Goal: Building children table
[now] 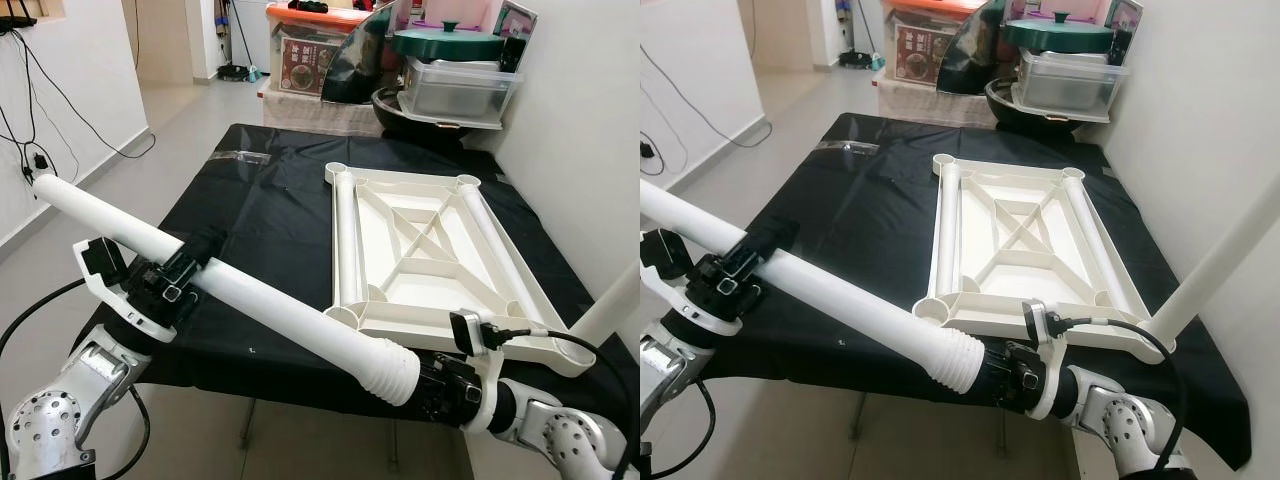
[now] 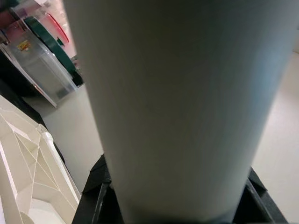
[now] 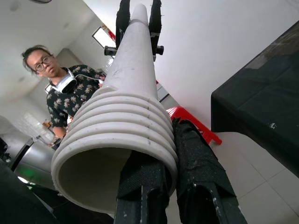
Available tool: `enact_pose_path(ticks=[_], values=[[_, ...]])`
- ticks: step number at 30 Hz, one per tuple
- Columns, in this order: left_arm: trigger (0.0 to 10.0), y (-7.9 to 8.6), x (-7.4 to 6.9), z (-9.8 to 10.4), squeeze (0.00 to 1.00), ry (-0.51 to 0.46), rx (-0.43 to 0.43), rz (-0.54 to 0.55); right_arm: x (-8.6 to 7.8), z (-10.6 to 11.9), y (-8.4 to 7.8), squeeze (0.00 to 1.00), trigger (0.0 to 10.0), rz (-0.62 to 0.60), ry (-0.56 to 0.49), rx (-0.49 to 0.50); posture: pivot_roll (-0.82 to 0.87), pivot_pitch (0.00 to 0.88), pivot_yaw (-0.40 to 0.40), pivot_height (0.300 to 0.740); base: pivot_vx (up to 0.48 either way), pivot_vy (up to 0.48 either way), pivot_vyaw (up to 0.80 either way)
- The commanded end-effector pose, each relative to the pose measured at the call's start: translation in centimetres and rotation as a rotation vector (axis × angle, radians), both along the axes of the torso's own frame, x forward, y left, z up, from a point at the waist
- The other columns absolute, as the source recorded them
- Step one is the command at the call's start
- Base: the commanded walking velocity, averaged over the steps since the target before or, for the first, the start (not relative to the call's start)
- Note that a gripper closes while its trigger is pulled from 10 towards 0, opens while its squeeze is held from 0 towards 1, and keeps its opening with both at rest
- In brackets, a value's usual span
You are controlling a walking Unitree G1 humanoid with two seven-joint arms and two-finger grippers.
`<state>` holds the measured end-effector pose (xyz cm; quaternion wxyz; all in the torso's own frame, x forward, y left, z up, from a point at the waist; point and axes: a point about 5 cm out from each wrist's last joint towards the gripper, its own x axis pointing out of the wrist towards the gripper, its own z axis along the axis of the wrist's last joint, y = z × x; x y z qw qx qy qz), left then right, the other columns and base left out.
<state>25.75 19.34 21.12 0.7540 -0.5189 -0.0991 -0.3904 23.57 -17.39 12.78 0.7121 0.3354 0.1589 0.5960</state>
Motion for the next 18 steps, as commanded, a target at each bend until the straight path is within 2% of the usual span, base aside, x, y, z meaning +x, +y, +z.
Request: enact_pose_path(ticks=[1, 10, 11, 12, 14, 15, 17, 18], values=[[0.0, -0.2, -0.4, 1.4, 0.00, -0.088, -0.003, -0.037, -0.4, -1.7, -0.3, 0.00, 0.0, -0.012, 0.079, -0.133, 0.06, 0.000, -0.074, 0.740, 0.000, 0.000, 0.00], [0.0, 0.7, 0.3, 2.1, 0.00, -0.115, -0.046, 0.046, 0.0, -2.1, -0.2, 0.00, 0.0, -0.057, 0.073, -0.134, 0.05, 0.000, -0.074, 0.740, 0.000, 0.000, 0.00], [0.0, 1.0, 0.6, 2.3, 0.00, -0.123, -0.064, 0.075, 0.1, -2.3, -0.1, 0.00, 0.0, -0.081, 0.076, -0.127, 0.05, 0.000, -0.076, 0.740, 0.000, 0.000, 0.00], [0.0, 1.2, 0.8, 2.5, 0.00, -0.128, -0.075, 0.093, 0.5, -2.8, 0.0, 0.00, 0.0, -0.133, 0.084, -0.162, 0.05, 0.000, -0.075, 0.740, 0.000, 0.000, 0.00], [0.0, 1.2, 0.8, 2.5, 0.00, -0.128, -0.075, 0.093, 0.5, -2.8, 0.0, 0.00, 0.0, -0.133, 0.084, -0.162, 0.05, 0.000, -0.075, 0.740, 0.000, 0.000, 0.00], [0.0, 1.3, 1.0, 2.6, 0.00, -0.133, -0.081, 0.102, 0.8, -3.4, 0.1, 0.00, 10.0, -0.178, 0.092, -0.217, 0.04, 0.000, -0.074, 0.740, 0.000, 0.000, 0.00], [0.0, 1.3, 1.0, 2.6, 0.00, -0.133, -0.081, 0.102, 0.8, -3.4, 0.1, 0.00, 10.0, -0.178, 0.092, -0.217, 0.04, 0.000, -0.074, 0.740, 0.000, 0.000, 0.00], [0.0, 1.3, 1.0, 2.6, 0.00, -0.133, -0.080, 0.102, 0.8, -3.6, 0.0, 0.20, 10.0, -0.191, 0.100, -0.233, 0.04, 0.000, -0.074, 0.740, 0.000, 0.000, 0.00]])
